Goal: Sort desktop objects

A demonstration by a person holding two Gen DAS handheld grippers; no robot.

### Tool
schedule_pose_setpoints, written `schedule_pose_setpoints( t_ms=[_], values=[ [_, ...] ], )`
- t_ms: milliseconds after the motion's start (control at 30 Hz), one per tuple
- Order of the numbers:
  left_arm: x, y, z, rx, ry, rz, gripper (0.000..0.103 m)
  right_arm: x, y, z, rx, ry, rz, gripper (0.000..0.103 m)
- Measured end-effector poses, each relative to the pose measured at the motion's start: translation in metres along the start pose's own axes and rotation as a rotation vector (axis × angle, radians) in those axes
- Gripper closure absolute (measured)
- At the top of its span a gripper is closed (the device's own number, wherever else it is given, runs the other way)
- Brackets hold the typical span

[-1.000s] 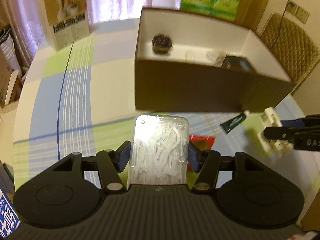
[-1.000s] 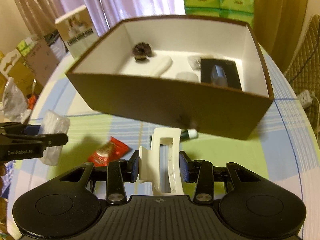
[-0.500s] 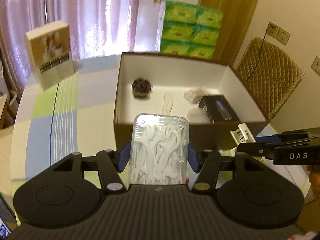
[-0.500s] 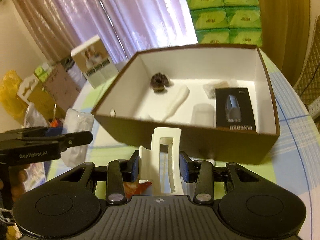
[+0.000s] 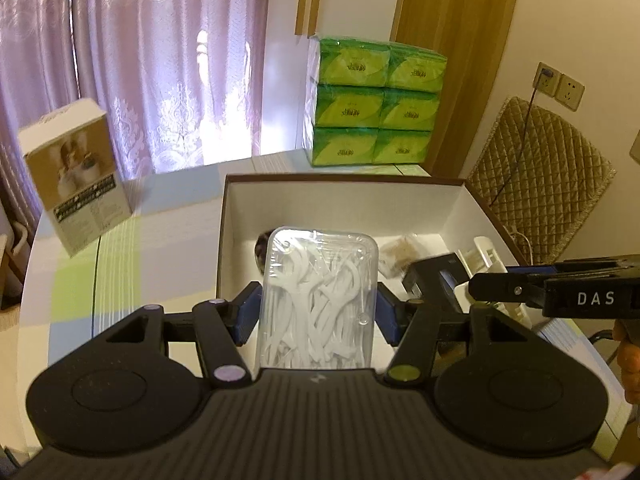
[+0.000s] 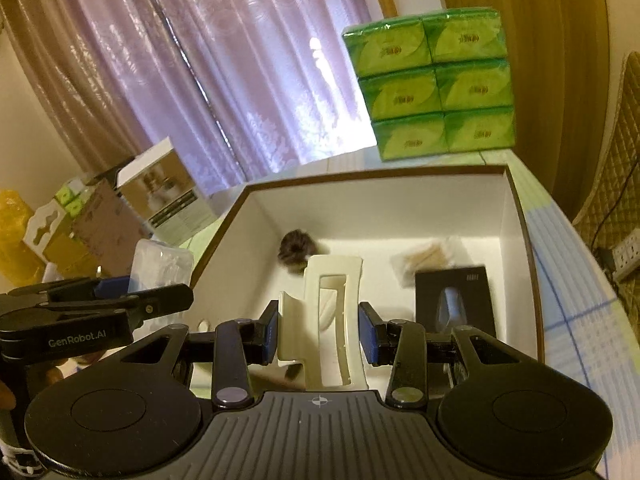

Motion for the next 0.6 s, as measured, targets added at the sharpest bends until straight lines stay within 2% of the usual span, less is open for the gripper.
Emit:
schedule_pose_setpoints(
  t_ms=[300,600],
  values=[
    [-0.008,-0.058,0.025,0.052,-0.021,0.038,0.049,-0.022,-0.037,0.031,0.020,0.005,-0.024,0.066],
    [-0.015,-0.115,0.026,0.130,-0.043,0.075,0.049,-0.051,-0.080,0.047,0.074,0.002,-0.066,0.066]
  ],
)
Point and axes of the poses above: each gripper's, at about its wrist camera, not at the fingertips, and y roughly against the way its jaws point, x to its left, z to its top, the point moved 2 cm from there along -y, roughly the way its jaws point, and after that the axes turned 15 degrees about z, right-handed, at the moved point
